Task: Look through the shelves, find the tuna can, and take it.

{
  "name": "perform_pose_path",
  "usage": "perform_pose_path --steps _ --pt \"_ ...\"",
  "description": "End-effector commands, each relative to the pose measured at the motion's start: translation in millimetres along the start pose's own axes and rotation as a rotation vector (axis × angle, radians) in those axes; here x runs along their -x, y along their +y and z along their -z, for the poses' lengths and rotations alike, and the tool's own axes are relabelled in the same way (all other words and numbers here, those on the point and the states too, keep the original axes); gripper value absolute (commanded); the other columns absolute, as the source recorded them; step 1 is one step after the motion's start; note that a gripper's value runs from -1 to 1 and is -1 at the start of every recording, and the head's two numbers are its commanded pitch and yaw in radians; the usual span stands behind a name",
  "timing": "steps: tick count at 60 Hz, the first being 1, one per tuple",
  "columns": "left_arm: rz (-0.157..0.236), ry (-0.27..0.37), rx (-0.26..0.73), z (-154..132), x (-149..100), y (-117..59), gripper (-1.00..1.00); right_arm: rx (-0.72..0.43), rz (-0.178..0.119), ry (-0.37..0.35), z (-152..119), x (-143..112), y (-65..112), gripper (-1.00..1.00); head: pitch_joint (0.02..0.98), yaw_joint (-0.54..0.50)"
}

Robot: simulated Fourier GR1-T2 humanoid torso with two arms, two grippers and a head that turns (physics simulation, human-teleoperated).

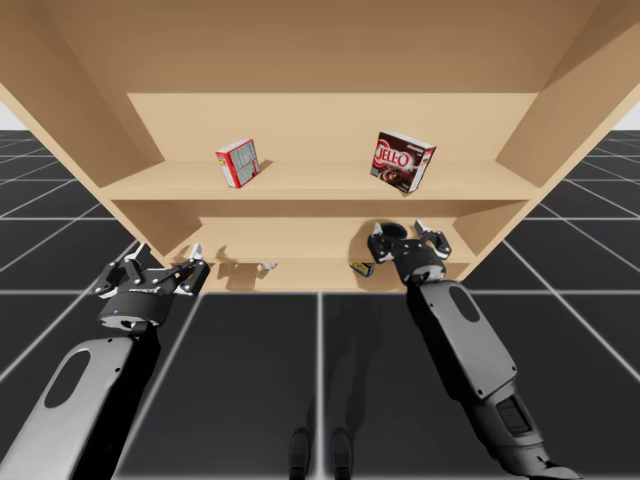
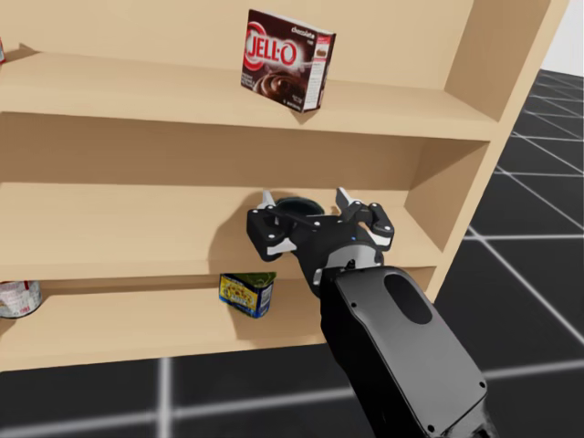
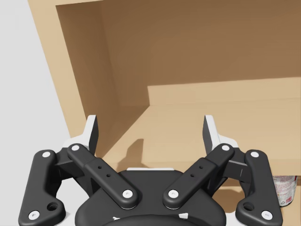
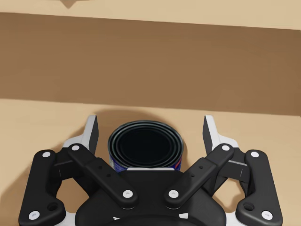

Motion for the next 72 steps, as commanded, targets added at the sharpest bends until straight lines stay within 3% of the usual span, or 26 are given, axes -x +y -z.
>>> perform_pose_path --steps 1,25,33,35,36,38,40,59,72 --pt "-0.001 0.0 0.001 0.1 0.1 0.4 -1.0 0.026 -0.003 0.024 17.0 11.8 -1.9 -1.0 0.584 -0.28" --pt "0.0 -0.001 0.005 0.0 -0.1 -0.4 -1.0 0.028 -0.007 0.067 35.3 31.4 -0.2 -1.0 0.59 -0.27" --pt "0.0 -0.001 0.006 0.0 0.1 -0.7 -1.0 0.005 -0.024 0.081 36.5 37.5 -0.1 -1.0 0.59 -0.27" --pt "-0.001 -0.001 0.007 -0.1 0.1 -0.9 -1.0 0.004 -0.02 0.079 35.8 38.1 0.0 -0.82 0.59 -0.27" --pt "0.0 -0.001 0.007 -0.1 0.1 -0.9 -1.0 0.006 -0.009 0.079 34.6 38.6 0.2 -0.34 0.59 -0.27" --pt "-0.001 -0.001 0.007 -0.2 0.0 -1.0 -1.0 0.022 -0.023 0.065 33.5 39.9 0.3 0.71 0.589 -0.27" --pt "-0.001 -0.001 0.008 -0.1 0.0 -1.1 -1.0 0.018 -0.019 0.067 32.6 39.9 0.0 0.99 0.589 -0.27" --pt "-0.002 0.002 0.014 -0.2 -0.1 -2.5 -1.0 0.008 0.004 0.074 16.3 39.6 -3.5 0.99 0.586 -0.27" --pt "-0.004 0.002 0.014 -0.5 -0.5 -3.4 -1.0 0.027 0.007 0.002 -9.5 18.6 -13.3 1.0 0.579 -0.27"
